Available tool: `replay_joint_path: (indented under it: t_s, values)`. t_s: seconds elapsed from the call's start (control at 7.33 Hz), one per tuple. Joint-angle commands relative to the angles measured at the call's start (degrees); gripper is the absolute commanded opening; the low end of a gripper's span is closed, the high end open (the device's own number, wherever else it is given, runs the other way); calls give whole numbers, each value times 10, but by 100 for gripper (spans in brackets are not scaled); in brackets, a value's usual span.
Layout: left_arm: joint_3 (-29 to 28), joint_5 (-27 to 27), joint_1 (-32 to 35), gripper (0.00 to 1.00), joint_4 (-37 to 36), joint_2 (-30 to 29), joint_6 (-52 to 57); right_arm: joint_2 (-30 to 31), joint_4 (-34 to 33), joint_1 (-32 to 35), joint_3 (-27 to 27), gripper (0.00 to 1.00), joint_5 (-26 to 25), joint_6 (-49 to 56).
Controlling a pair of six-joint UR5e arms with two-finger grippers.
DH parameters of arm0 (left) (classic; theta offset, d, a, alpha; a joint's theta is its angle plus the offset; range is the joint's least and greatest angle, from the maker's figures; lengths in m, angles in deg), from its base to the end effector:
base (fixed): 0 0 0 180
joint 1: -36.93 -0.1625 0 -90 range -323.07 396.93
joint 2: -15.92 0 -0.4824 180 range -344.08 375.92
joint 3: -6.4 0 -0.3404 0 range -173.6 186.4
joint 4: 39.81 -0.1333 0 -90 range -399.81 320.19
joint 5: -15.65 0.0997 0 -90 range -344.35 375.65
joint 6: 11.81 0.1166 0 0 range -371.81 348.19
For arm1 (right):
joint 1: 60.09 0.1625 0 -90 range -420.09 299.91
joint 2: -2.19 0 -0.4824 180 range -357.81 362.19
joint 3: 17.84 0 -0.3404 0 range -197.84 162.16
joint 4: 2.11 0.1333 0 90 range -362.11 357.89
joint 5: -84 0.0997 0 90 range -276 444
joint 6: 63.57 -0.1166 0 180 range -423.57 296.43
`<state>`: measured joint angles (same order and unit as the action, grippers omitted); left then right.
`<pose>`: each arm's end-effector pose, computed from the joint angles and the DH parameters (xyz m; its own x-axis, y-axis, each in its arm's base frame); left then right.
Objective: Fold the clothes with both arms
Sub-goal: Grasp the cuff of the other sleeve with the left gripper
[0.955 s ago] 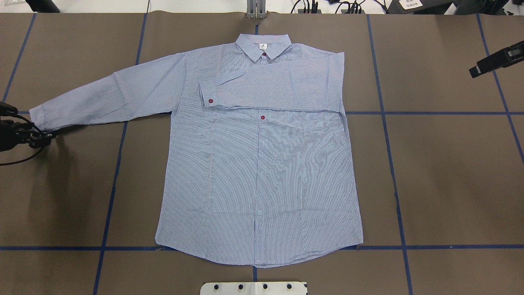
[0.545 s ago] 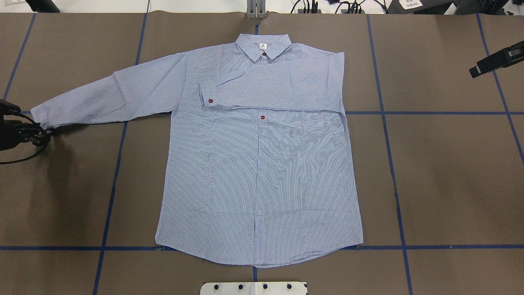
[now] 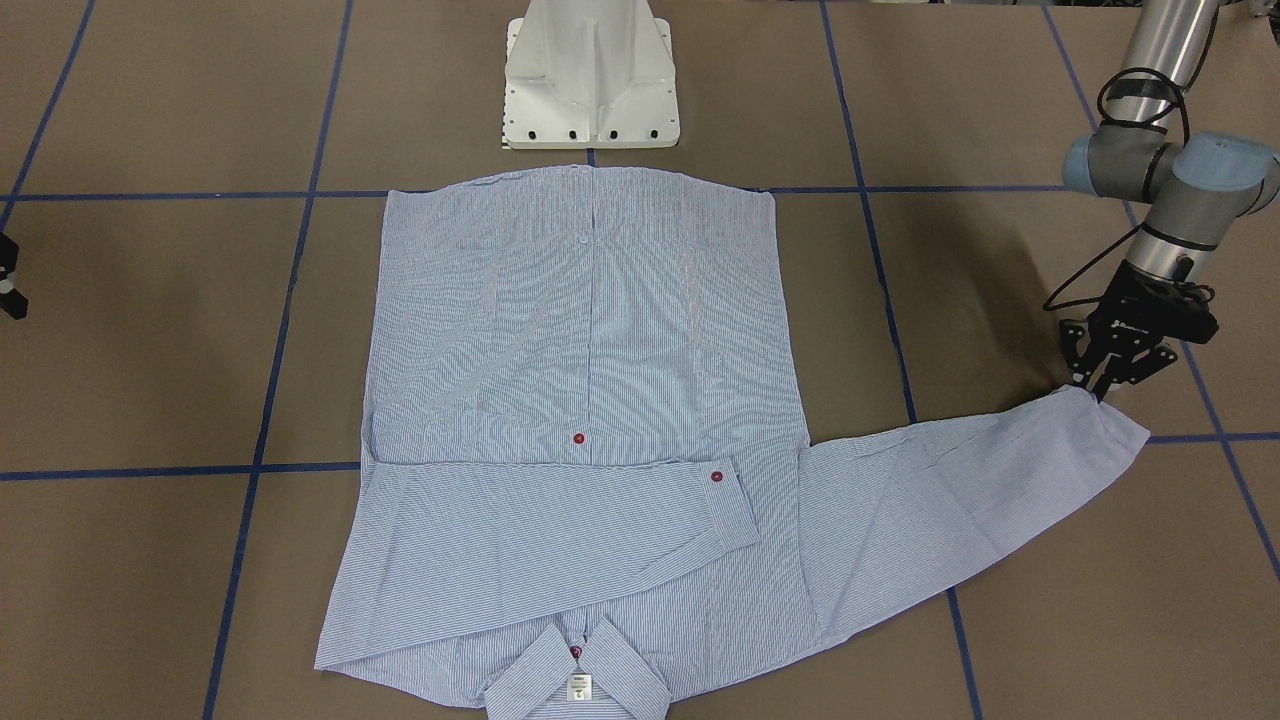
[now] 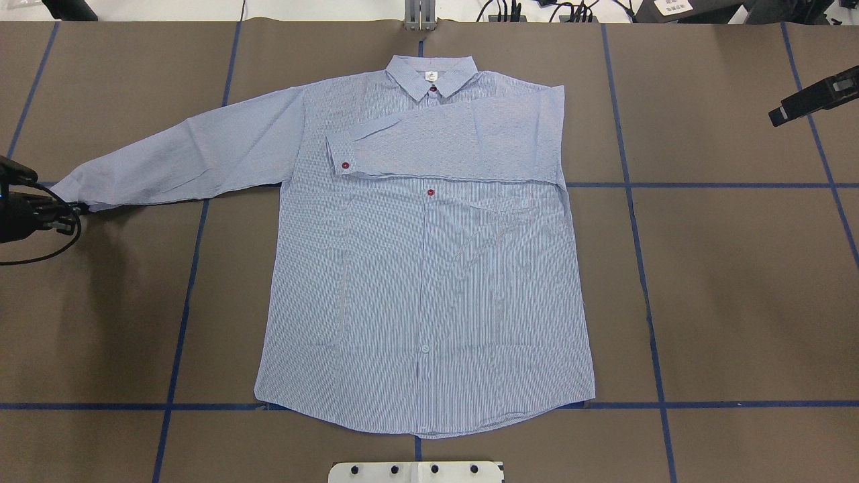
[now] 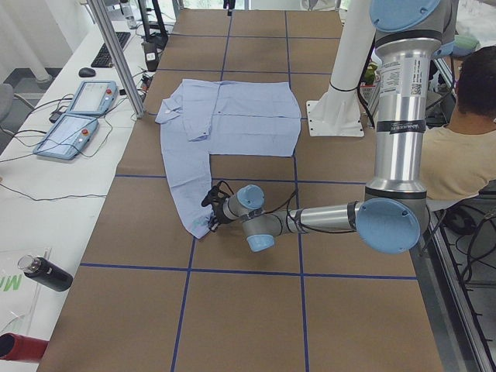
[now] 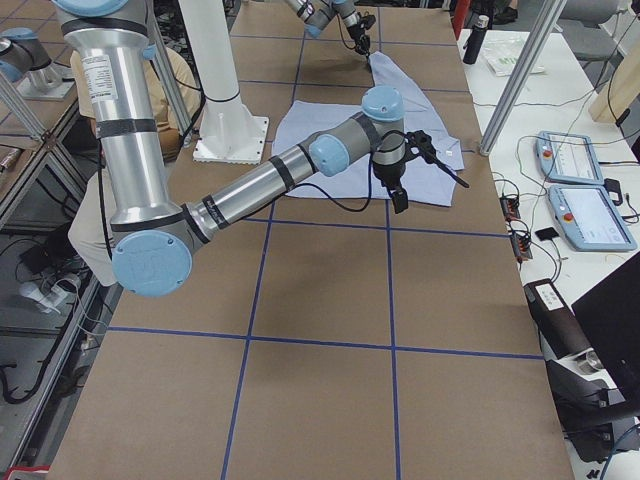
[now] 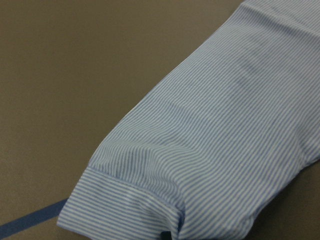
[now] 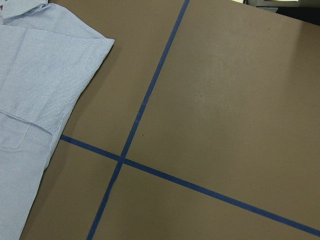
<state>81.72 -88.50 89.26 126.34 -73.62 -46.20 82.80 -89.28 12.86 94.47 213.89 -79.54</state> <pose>0.2055 -0.4376 0.7014 0.6928 0.4120 -0.5918 0.1153 0.7469 0.6549 -0.0910 -0.4963 0.4768 0.6692 -0.3337 0.6639 0.0597 0.9147 0.3996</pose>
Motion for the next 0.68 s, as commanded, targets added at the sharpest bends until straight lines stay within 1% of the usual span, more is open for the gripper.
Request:
replay_joint_path:
  t_s: [0.0, 0.14, 0.27, 0.41, 0.55]
  values:
    - [48, -75, 63, 0, -56, -9, 21, 0, 1, 0, 0, 100, -1, -2]
    - [108, -78, 71, 0, -136, -12, 25, 0, 1, 0, 0, 100, -1, -3]
    - [182, -76, 72, 0, -265, -41, 31, 0, 1, 0, 0, 100, -1, -4]
    - [218, -71, 73, 0, -380, -101, 31, 0, 0, 0, 0, 100, -1, -5]
    - [217, -60, 65, 0, -469, -175, 28, 0, 0, 0, 0, 100, -2, -5]
